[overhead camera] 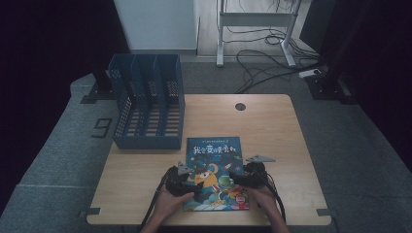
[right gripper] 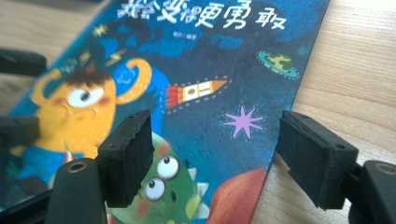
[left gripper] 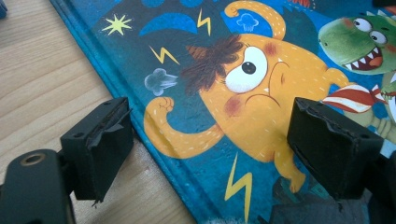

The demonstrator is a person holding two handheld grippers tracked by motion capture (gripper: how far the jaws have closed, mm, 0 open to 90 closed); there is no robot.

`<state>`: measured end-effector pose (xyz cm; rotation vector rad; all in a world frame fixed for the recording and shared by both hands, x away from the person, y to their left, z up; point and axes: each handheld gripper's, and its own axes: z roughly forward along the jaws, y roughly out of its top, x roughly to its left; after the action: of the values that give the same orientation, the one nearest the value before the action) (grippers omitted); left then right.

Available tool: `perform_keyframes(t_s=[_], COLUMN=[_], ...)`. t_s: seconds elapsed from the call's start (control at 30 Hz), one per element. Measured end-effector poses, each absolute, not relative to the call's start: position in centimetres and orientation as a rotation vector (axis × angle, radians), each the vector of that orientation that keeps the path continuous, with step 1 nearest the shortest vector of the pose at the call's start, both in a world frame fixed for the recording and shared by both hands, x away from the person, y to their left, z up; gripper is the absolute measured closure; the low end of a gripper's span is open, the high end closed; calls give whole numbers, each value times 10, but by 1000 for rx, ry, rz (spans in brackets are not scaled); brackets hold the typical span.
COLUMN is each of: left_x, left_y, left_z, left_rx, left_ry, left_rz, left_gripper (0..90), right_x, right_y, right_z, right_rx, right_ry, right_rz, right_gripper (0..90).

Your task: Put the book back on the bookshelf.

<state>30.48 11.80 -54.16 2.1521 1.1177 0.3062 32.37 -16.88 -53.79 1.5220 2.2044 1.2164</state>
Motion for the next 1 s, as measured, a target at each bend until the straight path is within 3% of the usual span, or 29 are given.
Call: perform_keyframes(t_s=[0.03,0.1,0.37,0.83,1.0], left_x=[305,305,305,304,304], left_y=[118,119,121,120,121], left_z=[-542,-542,-542,-543,-543], left_rx=[2151,2152,2149,2144,2143], left_ry=[1117,1118,1116,1117,1108], left_rz=[302,295,287,293,298], left_gripper=[144,144,149,144,147], right_x=[324,325,326,337,339], right_y=[-170,-172,-166,-172,-176], right_z=[-537,-536,-538,-548,-548], right_rx=[1531,1565,1505,1574,1660], right_ry=[2202,2270,2163,2183,2152], right_rz=[1247,1601,1254,1274,1344], right_gripper=[372,411,321,219,223])
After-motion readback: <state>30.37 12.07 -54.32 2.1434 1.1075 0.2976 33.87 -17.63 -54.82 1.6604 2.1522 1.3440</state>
